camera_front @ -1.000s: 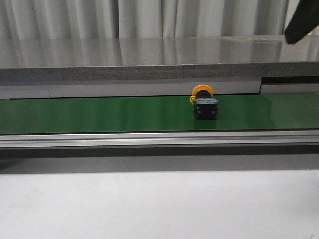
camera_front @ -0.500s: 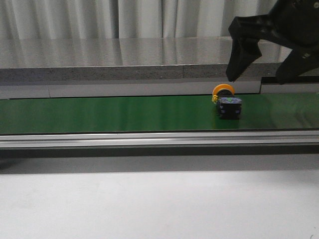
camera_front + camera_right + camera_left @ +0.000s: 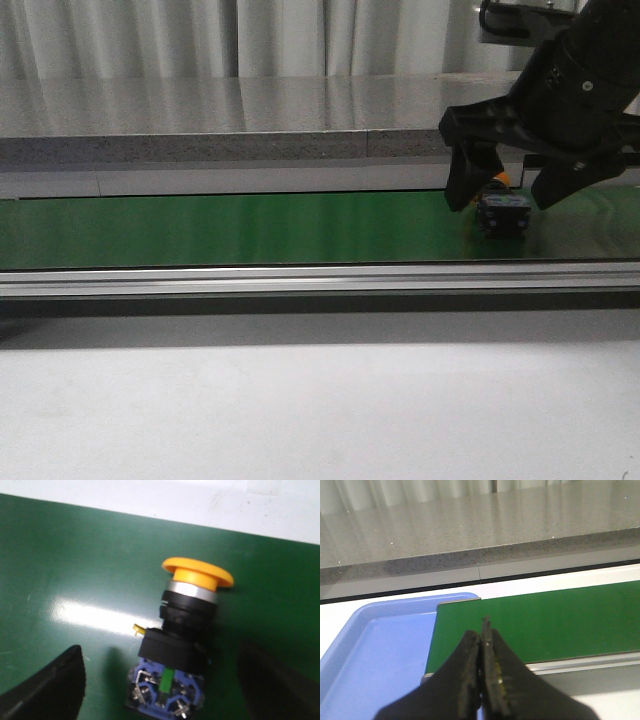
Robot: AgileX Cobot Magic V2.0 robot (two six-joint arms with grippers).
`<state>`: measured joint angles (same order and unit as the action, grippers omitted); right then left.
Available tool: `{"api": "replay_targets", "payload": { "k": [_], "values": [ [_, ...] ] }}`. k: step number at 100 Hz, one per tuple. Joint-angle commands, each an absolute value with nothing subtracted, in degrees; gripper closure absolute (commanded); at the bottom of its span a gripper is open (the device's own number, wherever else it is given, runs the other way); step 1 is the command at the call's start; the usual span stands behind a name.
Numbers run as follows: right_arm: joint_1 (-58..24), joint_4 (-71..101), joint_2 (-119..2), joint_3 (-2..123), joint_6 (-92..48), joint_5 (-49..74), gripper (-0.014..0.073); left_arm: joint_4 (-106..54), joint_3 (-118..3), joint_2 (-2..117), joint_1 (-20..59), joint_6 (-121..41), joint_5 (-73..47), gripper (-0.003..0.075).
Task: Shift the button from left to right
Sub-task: 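Close the right gripper on the button and lift it off, then carry the button to the green tray and release it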
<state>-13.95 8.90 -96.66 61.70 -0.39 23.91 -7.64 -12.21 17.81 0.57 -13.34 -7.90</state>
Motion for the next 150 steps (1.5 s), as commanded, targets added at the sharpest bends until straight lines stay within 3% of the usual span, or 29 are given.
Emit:
{"api": "replay_targets", "payload": {
  "k": [1,13,20,63,110,150],
  "values": [
    [-14.0,8.1,-95.1,63.6,-1.2,21.2,0.0111,-8.2,-13.8,18.2,0.9,-13.3,-3.7,0.0739],
    [-14.0,7.9,-95.1,63.6,-1.2,21.8,0.0289,-8.2,-13.8,18.2,0.9,-13.3,-3.7,0.0739],
    [-14.0,7.7,-95.1,63.6,-1.2,21.9,0.0324,-8.2,-13.8,18.2,0.9,-13.3,-3.7,0.0739],
    [-11.7,0.3,-89.3,64.4,-1.2,24.2,0.0324,-8.2,-13.8,18.2,0.9,-13.3,-3.7,0.0739],
    [11.9,-6.4,-87.6,68.0,-2.0,27.0,0.0324,-8.2,-13.8,18.2,0.9,-13.3,-3.7,0.0739],
    [21.7,-8.1,-91.6,68.0,-12.1,24.6,0.0324,-8.2,-13.8,18.2,0.9,-13.3,-3.7,0.0739]
  ]
}}
